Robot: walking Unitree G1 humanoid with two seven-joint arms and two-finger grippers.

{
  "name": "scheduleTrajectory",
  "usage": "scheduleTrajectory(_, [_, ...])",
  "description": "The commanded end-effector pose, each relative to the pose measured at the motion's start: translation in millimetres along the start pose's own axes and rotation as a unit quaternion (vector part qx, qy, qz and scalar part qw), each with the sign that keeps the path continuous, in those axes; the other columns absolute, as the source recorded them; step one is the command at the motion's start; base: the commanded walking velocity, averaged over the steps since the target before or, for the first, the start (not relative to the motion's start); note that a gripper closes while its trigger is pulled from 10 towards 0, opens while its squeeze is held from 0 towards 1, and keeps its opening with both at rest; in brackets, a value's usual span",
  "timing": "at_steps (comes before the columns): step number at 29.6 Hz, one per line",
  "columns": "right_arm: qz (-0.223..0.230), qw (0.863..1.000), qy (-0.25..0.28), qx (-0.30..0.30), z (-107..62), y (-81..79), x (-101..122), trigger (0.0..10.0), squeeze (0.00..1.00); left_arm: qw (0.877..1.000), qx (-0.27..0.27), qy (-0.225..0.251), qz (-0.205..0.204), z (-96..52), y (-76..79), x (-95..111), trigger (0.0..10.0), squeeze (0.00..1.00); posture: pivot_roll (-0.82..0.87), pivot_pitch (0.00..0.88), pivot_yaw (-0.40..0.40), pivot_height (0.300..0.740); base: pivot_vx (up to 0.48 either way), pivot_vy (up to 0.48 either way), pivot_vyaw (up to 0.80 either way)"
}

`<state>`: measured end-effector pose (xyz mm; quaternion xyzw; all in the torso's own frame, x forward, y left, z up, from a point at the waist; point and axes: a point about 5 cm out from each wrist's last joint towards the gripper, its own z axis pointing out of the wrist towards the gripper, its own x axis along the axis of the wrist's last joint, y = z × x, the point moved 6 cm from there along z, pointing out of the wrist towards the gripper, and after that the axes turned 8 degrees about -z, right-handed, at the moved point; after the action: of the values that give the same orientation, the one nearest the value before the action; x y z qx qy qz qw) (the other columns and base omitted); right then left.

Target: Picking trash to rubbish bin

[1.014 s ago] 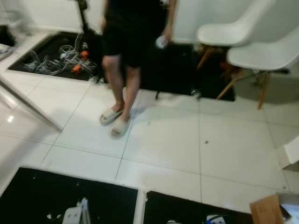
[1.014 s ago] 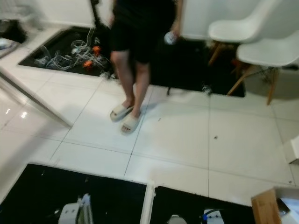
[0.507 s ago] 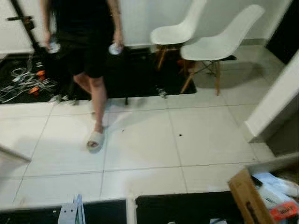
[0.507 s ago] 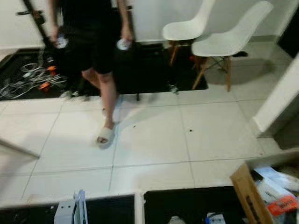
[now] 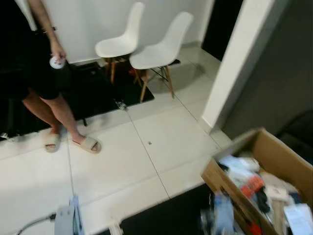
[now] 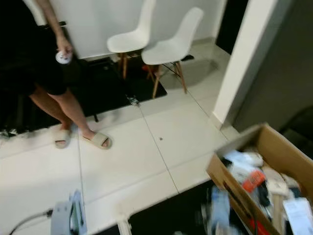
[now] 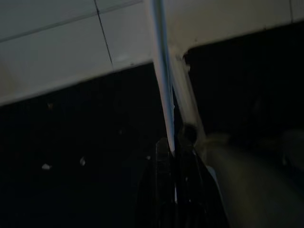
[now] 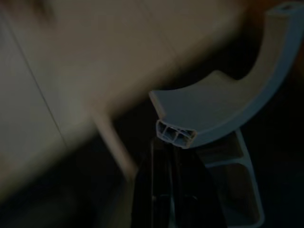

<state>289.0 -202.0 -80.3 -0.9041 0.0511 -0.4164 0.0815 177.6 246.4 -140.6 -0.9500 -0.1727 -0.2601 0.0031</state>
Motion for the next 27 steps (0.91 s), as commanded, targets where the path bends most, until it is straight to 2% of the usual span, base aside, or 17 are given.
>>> scheduleTrajectory(1, [0.031, 0.998, 0.060, -0.014, 1.5, 7.6, 32.7, 10.0, 0.00, 0.999, 0.022, -0.024, -0.012, -3.4, -11.6, -19.9, 10.0, 0.00, 0.13, 0.000, 0.018, 0.740, 0.000, 0.000, -0.80])
scheduleTrajectory(2, [0.031, 0.998, 0.060, -0.014, 1.5, 7.6, 32.7, 10.0, 0.00, 0.999, 0.022, -0.024, -0.012, -3.4, -11.6, -19.9, 10.0, 0.00, 0.13, 0.000, 0.018, 0.740, 0.000, 0.000, -0.80])
scheduleTrajectory(4, [0.032, 0.993, 0.112, -0.037, 1.6, 15.9, 69.4, 10.0, 0.00, 0.999, 0.022, -0.022, -0.015, -3.3, -11.0, -19.8, 10.0, 0.00, 0.15, 0.000, 0.006, 0.740, 0.000, 0.000, -0.80])
scheduleTrajectory(5, [0.032, 0.993, 0.112, -0.037, 1.6, 15.9, 69.4, 10.0, 0.00, 0.999, 0.022, -0.022, -0.015, -3.3, -11.0, -19.8, 10.0, 0.00, 0.15, 0.000, 0.006, 0.740, 0.000, 0.000, -0.80])
scheduleTrajectory(8, [0.026, 0.979, 0.190, -0.067, -2.0, 21.4, 134.5, 10.0, 0.00, 0.999, 0.023, -0.009, -0.021, -2.5, -11.1, -11.6, 10.0, 0.00, 0.16, 0.000, -0.007, 0.740, 0.000, 0.000, -0.80])
scheduleTrajectory(9, [0.026, 0.979, 0.190, -0.067, -2.0, 21.4, 134.5, 10.0, 0.00, 0.999, 0.023, -0.009, -0.021, -2.5, -11.1, -11.6, 10.0, 0.00, 0.16, 0.000, -0.007, 0.740, 0.000, 0.000, -0.80])
scheduleTrajectory(10, [0.023, 0.977, 0.203, -0.069, -3.1, 20.4, 146.2, 10.0, 0.00, 0.999, 0.025, -0.007, -0.024, -2.6, -12.1, -10.8, 10.0, 0.00, 0.16, 0.000, -0.005, 0.740, 0.000, 0.000, -0.80])
scheduleTrajectory(12, [-0.007, 0.968, 0.230, -0.097, -7.6, 21.0, 176.2, 10.0, 0.00, 1.000, 0.024, -0.008, -0.018, -2.6, -11.3, -11.7, 10.0, 0.00, 0.15, 0.000, -0.004, 0.740, 0.000, 0.000, -0.80])
scheduleTrajectory(13, [-0.018, 0.965, 0.237, -0.110, -9.6, 22.3, 184.4, 10.0, 0.00, 1.000, 0.024, -0.009, -0.016, -2.6, -11.2, -12.2, 10.0, 0.00, 0.15, 0.000, -0.005, 0.740, 0.000, 0.000, -0.80])
scheduleTrajectory(19, [-0.037, 0.959, 0.245, -0.136, -13.8, 28.0, 195.6, 10.0, 0.00, 1.000, 0.021, -0.012, -0.014, -2.6, -9.0, -15.5, 10.0, 0.00, 0.15, 0.000, -0.007, 0.740, 0.000, 0.000, -0.80])
scheduleTrajectory(21, [-0.045, 0.959, 0.240, -0.141, -13.8, 29.5, 194.1, 10.0, 0.00, 1.000, 0.020, -0.013, -0.013, -2.7, -8.0, -17.0, 10.0, 0.00, 0.15, 0.000, -0.007, 0.740, 0.000, 0.000, -0.80])
scheduleTrajectory(24, [-0.076, 0.962, 0.216, -0.148, -10.3, 30.3, 179.7, 10.0, 0.00, 1.000, 0.019, -0.017, -0.009, -2.8, -6.2, -21.0, 10.0, 0.00, 0.14, 0.004, -0.009, 0.740, 0.000, 0.000, -0.80])
scheduleTrajectory(27, [-0.081, 0.963, 0.212, -0.143, -8.4, 26.9, 176.2, 10.0, 0.00, 1.000, 0.019, -0.015, -0.012, -2.7, -5.9, -20.4, 10.0, 0.00, 0.14, 0.003, -0.007, 0.740, 0.000, 0.000, -0.80])
